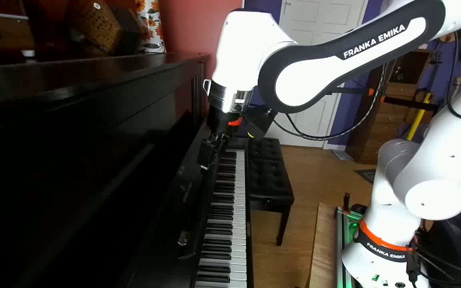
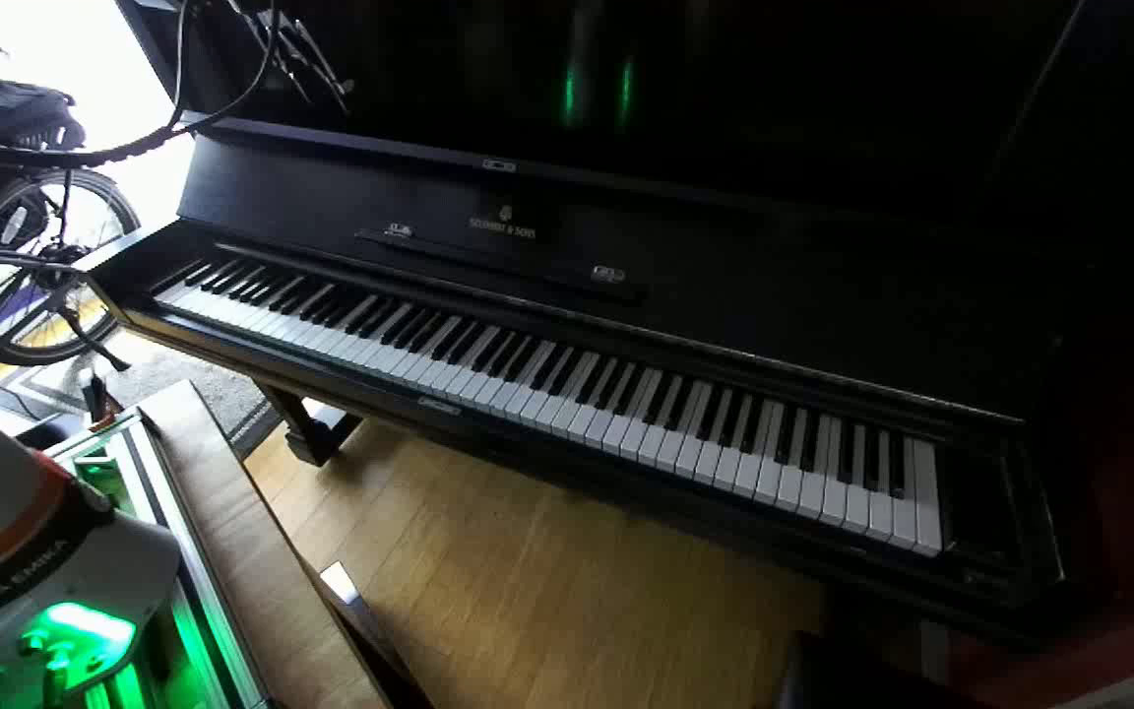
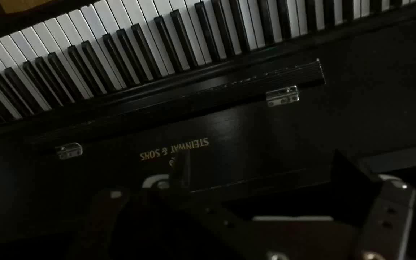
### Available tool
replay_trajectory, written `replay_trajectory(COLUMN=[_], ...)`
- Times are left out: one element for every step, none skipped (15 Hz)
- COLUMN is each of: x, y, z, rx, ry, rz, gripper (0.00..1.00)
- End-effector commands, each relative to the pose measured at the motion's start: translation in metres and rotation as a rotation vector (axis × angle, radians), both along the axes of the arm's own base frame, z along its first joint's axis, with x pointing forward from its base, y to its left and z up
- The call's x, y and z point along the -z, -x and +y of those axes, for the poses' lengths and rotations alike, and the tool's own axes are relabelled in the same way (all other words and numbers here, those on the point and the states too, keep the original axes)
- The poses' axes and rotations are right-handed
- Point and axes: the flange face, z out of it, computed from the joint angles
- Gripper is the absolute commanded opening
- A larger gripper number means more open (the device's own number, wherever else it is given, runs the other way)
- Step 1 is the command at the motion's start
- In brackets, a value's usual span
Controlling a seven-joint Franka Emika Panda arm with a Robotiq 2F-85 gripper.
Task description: Press a key on the keyboard
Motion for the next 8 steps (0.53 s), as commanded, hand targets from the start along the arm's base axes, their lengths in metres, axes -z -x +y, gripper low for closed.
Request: replay_trajectory(x=[-0.001,-0.001,-0.001,-0.001,-0.001,-0.001,0.012,0.028], y=[0.000,0.000,0.000,0.000,0.000,0.000,-0.003,-0.006], z=[0.000,0.000,0.000,0.000,0.000,0.000,-0.004,-0.011], rx=[0.000,0.000,0.000,0.000,0.000,0.000,-0.014,0.003], ry=[0.000,0.000,0.000,0.000,0.000,0.000,0.028,0.050], rz=[0.001,0.001,0.001,0.001,0.001,0.001,0.039,0.090], gripper=[1.00,1.00,1.00,1.00,1.00,1.00,1.00,1.00])
